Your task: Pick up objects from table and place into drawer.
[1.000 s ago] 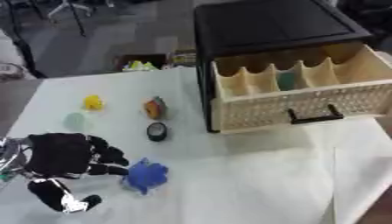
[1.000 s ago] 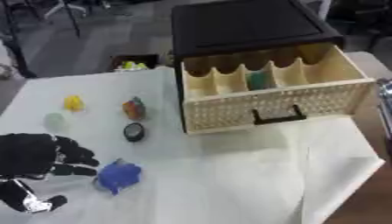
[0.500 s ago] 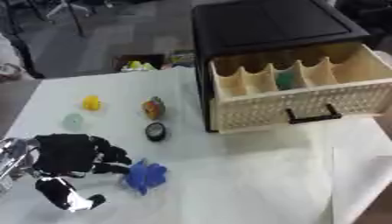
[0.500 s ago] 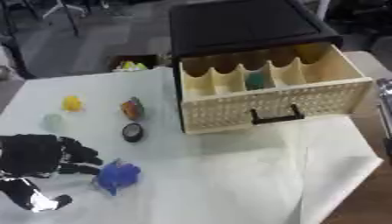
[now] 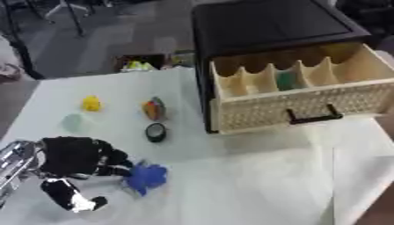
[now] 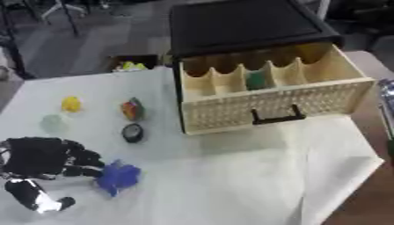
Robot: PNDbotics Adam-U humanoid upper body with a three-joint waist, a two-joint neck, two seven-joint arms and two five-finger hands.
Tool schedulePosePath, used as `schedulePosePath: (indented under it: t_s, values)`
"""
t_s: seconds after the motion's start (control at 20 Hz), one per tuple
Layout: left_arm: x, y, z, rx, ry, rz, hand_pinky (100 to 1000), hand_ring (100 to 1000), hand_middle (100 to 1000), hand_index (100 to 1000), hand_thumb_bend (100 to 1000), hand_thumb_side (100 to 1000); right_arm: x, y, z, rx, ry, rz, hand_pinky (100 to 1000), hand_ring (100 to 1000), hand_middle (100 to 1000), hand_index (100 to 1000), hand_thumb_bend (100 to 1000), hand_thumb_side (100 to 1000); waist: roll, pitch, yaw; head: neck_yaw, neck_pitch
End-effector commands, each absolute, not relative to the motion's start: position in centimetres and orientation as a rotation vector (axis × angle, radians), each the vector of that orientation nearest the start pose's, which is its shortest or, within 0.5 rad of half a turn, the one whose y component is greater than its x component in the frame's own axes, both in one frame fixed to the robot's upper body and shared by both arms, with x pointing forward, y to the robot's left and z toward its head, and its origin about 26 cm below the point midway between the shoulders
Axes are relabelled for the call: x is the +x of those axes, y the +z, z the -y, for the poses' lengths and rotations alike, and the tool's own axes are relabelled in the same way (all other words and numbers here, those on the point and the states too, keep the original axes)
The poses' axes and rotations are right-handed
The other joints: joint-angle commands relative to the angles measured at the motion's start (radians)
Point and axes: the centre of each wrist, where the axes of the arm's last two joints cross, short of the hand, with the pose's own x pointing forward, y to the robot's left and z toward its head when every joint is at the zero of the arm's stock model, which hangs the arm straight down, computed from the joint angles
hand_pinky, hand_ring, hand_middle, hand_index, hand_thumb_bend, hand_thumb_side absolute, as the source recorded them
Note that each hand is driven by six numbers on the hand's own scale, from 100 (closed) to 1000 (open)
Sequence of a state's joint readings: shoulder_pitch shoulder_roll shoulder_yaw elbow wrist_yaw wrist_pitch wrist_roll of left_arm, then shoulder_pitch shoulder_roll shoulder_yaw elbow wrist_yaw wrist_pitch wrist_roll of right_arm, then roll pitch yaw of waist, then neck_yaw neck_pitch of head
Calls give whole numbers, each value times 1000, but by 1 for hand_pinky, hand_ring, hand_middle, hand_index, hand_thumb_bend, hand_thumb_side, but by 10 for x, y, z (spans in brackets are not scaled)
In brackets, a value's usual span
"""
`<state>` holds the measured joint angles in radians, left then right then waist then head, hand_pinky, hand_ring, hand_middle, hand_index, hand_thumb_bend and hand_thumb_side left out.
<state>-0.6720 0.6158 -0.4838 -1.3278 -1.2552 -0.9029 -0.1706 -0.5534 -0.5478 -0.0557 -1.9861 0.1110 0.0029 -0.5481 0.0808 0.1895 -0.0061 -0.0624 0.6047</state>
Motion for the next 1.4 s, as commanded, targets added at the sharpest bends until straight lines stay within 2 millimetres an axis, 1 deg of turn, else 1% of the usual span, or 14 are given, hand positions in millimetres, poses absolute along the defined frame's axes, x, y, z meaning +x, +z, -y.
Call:
schedulePosePath:
  t_s: [0.05, 0.2, 0.3, 0.45, 0.6, 0.85, 1.15, 1.4]
  values:
    - [411, 156, -259, -709, 2584, -1469, 781, 947, 929, 1000, 162, 979, 303, 309, 279, 914, 125, -3392, 379, 536, 481, 693, 100, 600, -3, -11, -1, 5, -10]
    - [412, 162, -258, -736, 2527, -1503, 783, 949, 931, 1000, 158, 929, 303, 308, 280, 914, 124, -3394, 377, 535, 480, 692, 100, 600, -2, -10, -1, 5, -10]
    - [413, 164, -259, -754, 2500, -1513, 787, 951, 932, 1000, 178, 903, 303, 308, 279, 912, 122, -3395, 377, 535, 480, 692, 100, 600, -1, -9, 0, 5, -12]
    - [414, 168, -261, -784, 2459, -1526, 790, 953, 933, 1000, 178, 883, 303, 308, 279, 913, 118, -3397, 375, 534, 479, 692, 100, 601, -1, -9, 1, 3, -11]
    - [416, 168, -261, -793, 2430, -1542, 789, 952, 930, 1000, 155, 891, 303, 308, 279, 909, 118, -3400, 374, 534, 479, 692, 100, 601, -1, -8, 2, 4, -12]
    - [421, 158, -252, -760, 2444, -1535, 789, 953, 936, 1000, 145, 943, 303, 309, 278, 901, 122, -3401, 374, 533, 478, 691, 100, 600, -2, -4, -3, 8, -15]
    - [424, 159, -240, -749, 2419, -1552, 792, 956, 943, 1000, 153, 918, 303, 309, 278, 891, 126, -3407, 372, 532, 477, 689, 100, 597, 1, -2, -8, 9, -18]
    - [427, 157, -238, -762, 2412, -1547, 793, 957, 941, 1000, 173, 912, 303, 309, 278, 884, 130, -3413, 371, 531, 476, 688, 100, 596, 3, 0, -12, 10, -21]
